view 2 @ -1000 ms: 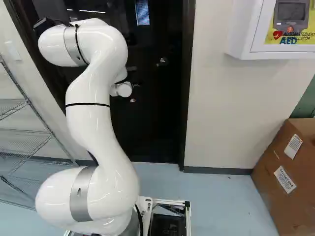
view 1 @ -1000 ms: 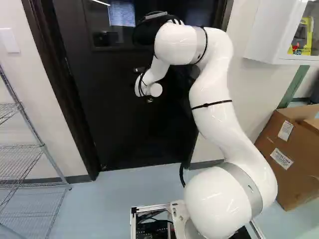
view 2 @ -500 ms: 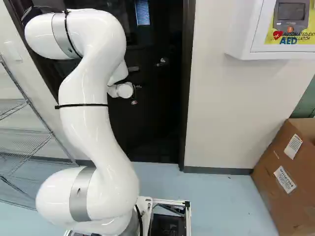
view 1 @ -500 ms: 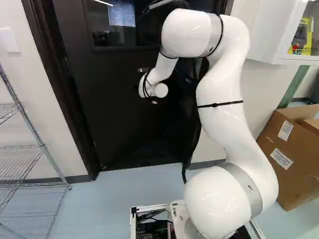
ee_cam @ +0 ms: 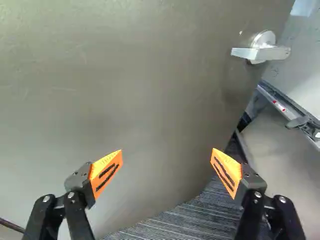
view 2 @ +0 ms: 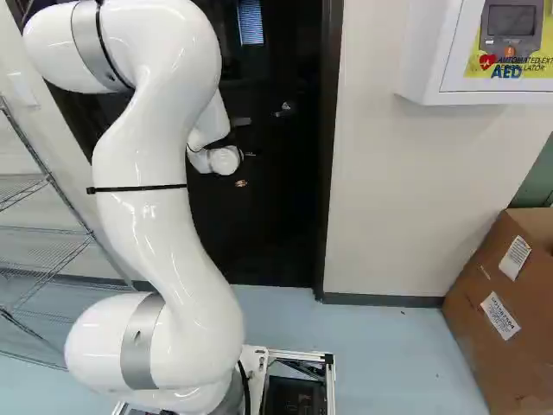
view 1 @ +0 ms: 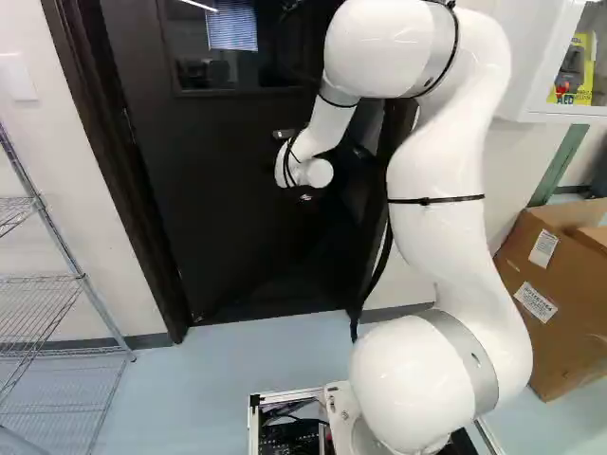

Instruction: Open the door and move inside

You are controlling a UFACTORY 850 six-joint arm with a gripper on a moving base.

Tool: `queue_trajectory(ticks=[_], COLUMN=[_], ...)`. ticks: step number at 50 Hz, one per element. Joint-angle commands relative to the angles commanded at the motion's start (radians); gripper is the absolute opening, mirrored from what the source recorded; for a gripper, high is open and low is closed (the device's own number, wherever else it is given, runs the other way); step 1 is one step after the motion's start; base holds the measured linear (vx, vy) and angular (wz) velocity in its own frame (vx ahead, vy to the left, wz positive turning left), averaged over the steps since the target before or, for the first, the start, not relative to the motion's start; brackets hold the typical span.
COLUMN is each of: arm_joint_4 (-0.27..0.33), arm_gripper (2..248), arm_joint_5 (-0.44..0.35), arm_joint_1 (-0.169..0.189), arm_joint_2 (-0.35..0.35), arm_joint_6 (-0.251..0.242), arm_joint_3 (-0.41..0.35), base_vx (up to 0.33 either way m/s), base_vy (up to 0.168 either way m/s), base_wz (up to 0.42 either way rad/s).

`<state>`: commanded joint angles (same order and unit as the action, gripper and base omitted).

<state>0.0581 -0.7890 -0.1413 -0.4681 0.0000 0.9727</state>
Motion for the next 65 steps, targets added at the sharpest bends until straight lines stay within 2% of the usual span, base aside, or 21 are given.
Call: queue_trajectory(ticks=[65], arm_joint_4=[0.000], arm_gripper=[247], arm_joint_5=[0.000], arm_joint_1=[0.121], arm_joint_2=[0.268], arm_joint_6=[0.000], arm_joint_3=[-0.324], base_vx=[0.000], base_vy=[0.000], base_wz=[0.000])
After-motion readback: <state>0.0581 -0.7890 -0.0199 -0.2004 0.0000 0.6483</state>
